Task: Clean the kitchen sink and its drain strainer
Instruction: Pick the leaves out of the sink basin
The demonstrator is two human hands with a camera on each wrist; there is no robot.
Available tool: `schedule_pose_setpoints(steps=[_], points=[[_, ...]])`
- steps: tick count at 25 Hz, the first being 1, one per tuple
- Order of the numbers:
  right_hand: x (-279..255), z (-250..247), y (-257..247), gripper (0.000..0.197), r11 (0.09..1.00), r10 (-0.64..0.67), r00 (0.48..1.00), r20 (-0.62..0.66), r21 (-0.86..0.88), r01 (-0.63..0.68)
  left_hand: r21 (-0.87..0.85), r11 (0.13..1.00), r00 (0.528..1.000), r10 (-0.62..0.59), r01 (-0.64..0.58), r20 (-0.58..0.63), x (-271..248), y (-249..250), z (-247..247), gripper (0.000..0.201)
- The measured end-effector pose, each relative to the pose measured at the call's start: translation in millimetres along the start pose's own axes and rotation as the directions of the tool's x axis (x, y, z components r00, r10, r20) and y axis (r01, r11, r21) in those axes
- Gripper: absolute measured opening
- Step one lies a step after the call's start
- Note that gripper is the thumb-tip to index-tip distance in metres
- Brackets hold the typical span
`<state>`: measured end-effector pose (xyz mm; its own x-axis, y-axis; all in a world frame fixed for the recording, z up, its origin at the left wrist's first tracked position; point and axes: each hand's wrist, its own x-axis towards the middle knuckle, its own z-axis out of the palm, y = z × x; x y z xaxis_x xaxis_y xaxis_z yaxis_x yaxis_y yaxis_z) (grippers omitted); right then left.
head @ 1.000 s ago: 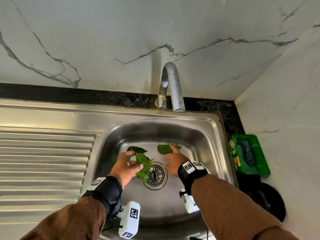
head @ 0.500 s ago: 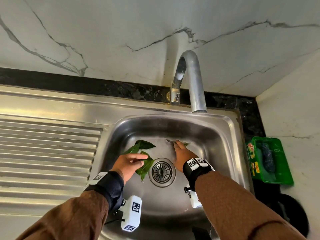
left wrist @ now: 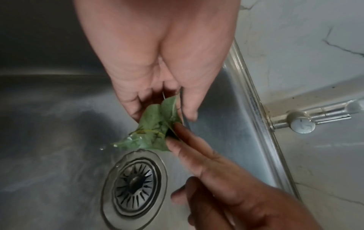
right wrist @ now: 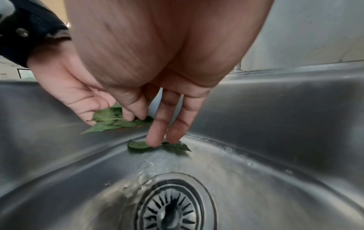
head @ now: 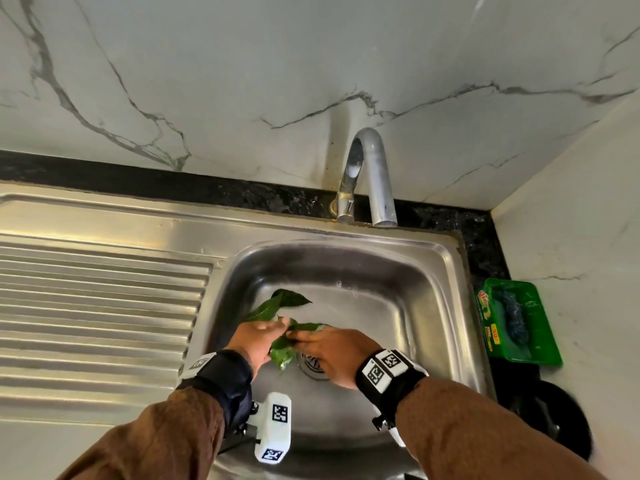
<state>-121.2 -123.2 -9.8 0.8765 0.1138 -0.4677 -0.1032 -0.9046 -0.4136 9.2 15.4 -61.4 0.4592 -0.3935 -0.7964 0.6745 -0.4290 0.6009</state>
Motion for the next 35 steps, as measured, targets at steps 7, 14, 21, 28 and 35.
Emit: schedule_pose_setpoints(steps=[7, 14, 21, 28, 35], points=[[24, -10, 22, 0.044, 0.987, 0.160, 0.982, -0.106, 0.006, -0.160, 0.353, 0.932, 0.964, 0.167, -0.086, -0.207, 16, -26, -20, 0.014], [88, -16, 26, 0.051, 0.950, 0.154, 0.984, 0.089, -0.287, -0.123, 0.323, 0.944, 0.930, 0.178, -0.068, -0.322, 30, -30, -18, 0.033], [124, -3, 28, 0.051, 0.890, 0.179, 0.979, 0.098, -0.440, -0.118, 0.363, 0.927, 0.963, 0.175, -0.091, -0.205, 30, -29, -18, 0.039], [104, 0, 46, 0.054, 0.950, 0.299, 0.954, -0.019, -0.089, -0.299, 0.320, 0.937, 0.960, 0.205, -0.136, -0.193, 25, -21, -14, 0.033], [29, -8, 39, 0.038, 0.927, 0.352, 0.854, -0.383, 0.266, -0.263, 0.335, 0.931, 0.964, 0.210, -0.145, -0.165, 24, -14, -7, 0.038]])
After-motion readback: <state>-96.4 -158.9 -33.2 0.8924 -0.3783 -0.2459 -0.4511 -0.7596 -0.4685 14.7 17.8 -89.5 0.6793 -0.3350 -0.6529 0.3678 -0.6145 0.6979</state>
